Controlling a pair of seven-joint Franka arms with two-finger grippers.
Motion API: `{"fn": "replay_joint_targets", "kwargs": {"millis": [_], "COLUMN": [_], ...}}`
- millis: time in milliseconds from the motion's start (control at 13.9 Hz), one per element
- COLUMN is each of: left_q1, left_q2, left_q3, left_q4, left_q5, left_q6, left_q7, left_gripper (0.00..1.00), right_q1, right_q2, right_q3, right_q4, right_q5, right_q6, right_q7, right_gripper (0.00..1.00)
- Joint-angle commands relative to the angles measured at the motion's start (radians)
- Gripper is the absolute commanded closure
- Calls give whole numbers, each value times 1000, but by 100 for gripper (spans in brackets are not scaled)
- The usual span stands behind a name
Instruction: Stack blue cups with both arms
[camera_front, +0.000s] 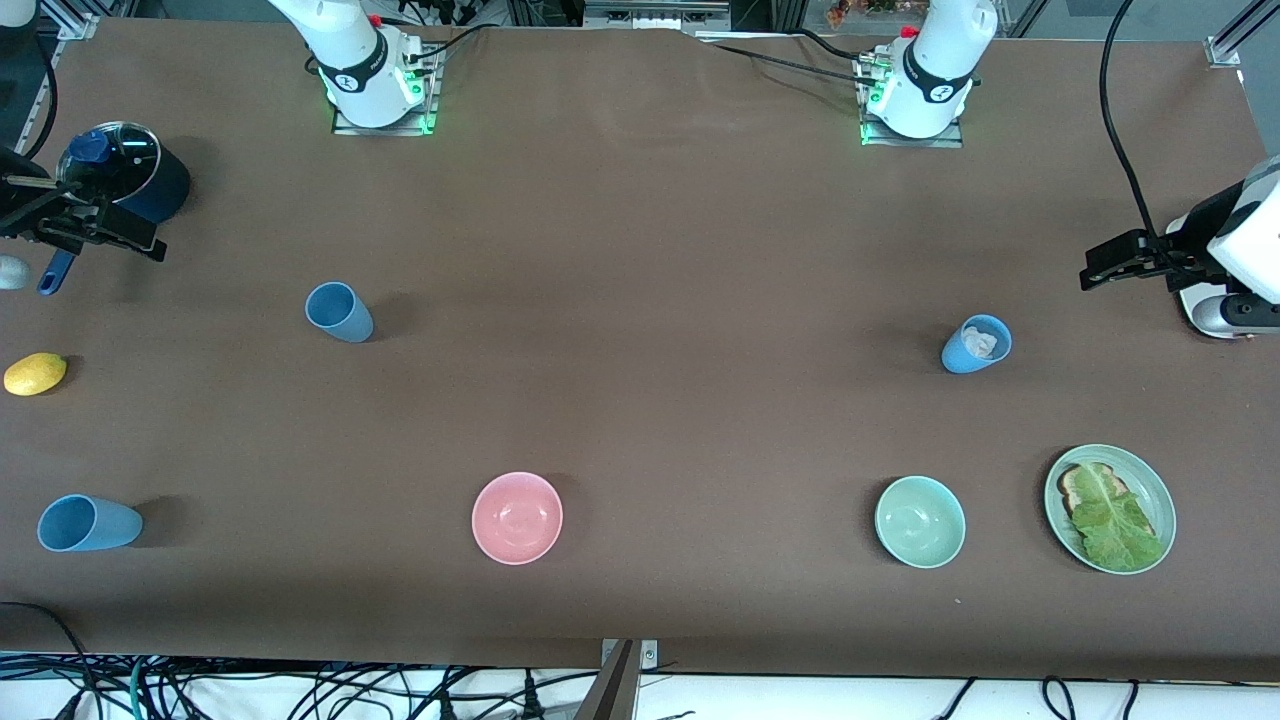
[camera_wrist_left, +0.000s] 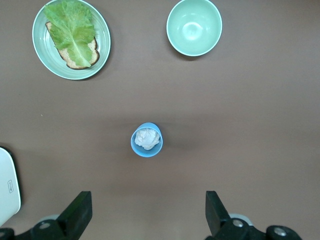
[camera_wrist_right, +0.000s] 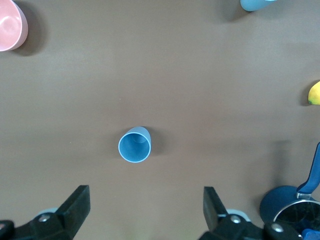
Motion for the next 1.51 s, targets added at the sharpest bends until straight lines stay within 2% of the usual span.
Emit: {"fn": "replay_joint_targets", "kwargs": {"millis": [0, 1441], "left_q1": [2, 14], "left_q2": [-8, -7], "left_q3": [-4, 3], "left_q4": [6, 2], "left_q5": [4, 14], "left_q6": [0, -2], "left_q7": [5, 49], "left_gripper": [0, 0], "right_q1": [-2, -2], "right_q2": [-8, -8], "right_q3": [0, 0], "right_q4": [-2, -2], "right_q5": [-3, -3], "right_q6": [-10, -10], "right_q7": [-9, -11], "right_gripper": [0, 0]}}
